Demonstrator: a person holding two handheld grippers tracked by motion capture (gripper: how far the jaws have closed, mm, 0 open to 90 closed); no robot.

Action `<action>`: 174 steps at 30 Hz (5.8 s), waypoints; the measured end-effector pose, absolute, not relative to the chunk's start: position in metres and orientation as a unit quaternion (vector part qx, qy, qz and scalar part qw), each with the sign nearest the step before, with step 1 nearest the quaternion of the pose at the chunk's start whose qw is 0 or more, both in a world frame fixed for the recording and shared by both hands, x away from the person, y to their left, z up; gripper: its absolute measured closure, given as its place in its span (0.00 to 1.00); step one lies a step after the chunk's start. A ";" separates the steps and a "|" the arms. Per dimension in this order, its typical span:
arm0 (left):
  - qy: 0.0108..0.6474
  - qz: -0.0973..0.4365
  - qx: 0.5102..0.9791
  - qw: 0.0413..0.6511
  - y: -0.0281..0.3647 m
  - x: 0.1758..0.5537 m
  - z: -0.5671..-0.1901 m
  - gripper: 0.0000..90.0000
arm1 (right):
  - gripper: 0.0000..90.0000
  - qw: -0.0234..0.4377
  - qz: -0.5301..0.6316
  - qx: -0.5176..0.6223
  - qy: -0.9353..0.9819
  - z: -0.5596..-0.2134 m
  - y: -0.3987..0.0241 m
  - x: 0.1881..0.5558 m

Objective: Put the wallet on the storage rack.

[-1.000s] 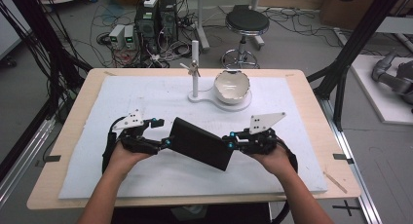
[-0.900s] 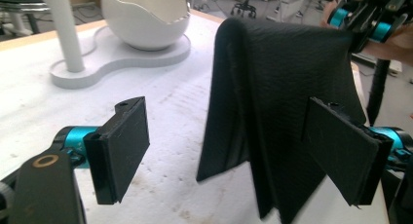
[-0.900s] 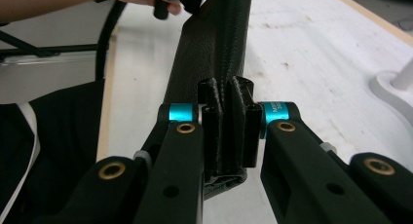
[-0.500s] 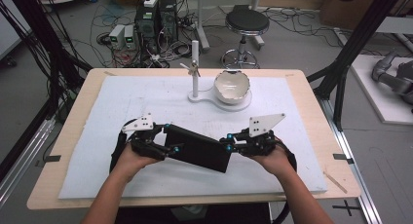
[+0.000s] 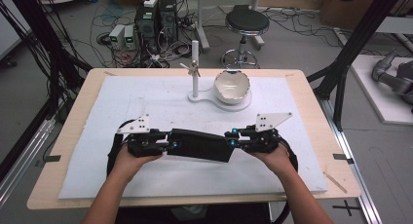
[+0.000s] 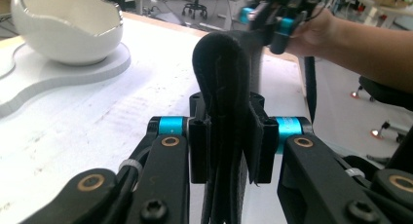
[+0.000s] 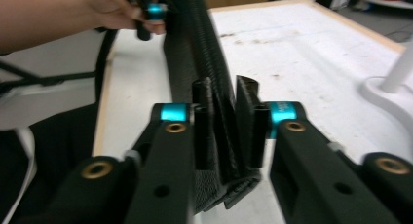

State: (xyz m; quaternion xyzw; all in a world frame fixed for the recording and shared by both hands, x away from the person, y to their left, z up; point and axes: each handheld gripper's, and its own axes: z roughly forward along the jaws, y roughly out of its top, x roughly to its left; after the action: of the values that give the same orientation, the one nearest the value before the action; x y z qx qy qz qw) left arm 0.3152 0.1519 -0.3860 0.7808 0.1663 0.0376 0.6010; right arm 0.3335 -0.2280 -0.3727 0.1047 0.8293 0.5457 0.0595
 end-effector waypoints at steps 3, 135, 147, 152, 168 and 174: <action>0.163 0.053 0.791 0.587 0.152 0.311 -0.379 0.84 | 0.66 0.089 0.566 0.122 0.810 -0.376 -0.230 0.329; 0.269 0.332 0.813 0.395 0.008 0.502 -0.256 0.45 | 0.24 0.119 0.472 0.259 0.834 -0.416 -0.276 0.322; 0.270 0.332 0.815 0.391 0.003 0.502 -0.266 0.46 | 0.24 0.116 0.473 0.260 0.834 -0.415 -0.274 0.322; 0.273 0.338 0.818 0.376 0.001 0.507 -0.271 0.46 | 0.24 0.116 0.473 0.259 0.834 -0.416 -0.274 0.323; 0.272 0.339 0.806 0.403 0.016 0.491 -0.251 0.45 | 0.24 0.118 0.477 0.260 0.831 -0.415 -0.276 0.324; 0.267 0.328 0.794 0.437 0.035 0.464 -0.241 0.43 | 0.24 0.122 0.480 0.266 0.827 -0.414 -0.279 0.323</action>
State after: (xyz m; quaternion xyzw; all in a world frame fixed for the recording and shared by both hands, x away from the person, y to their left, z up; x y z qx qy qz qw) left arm 0.4640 0.0347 -0.2409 0.7940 0.2665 0.3283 0.4367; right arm 0.3229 -0.2791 -0.4143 0.2662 0.8272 0.4796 0.1223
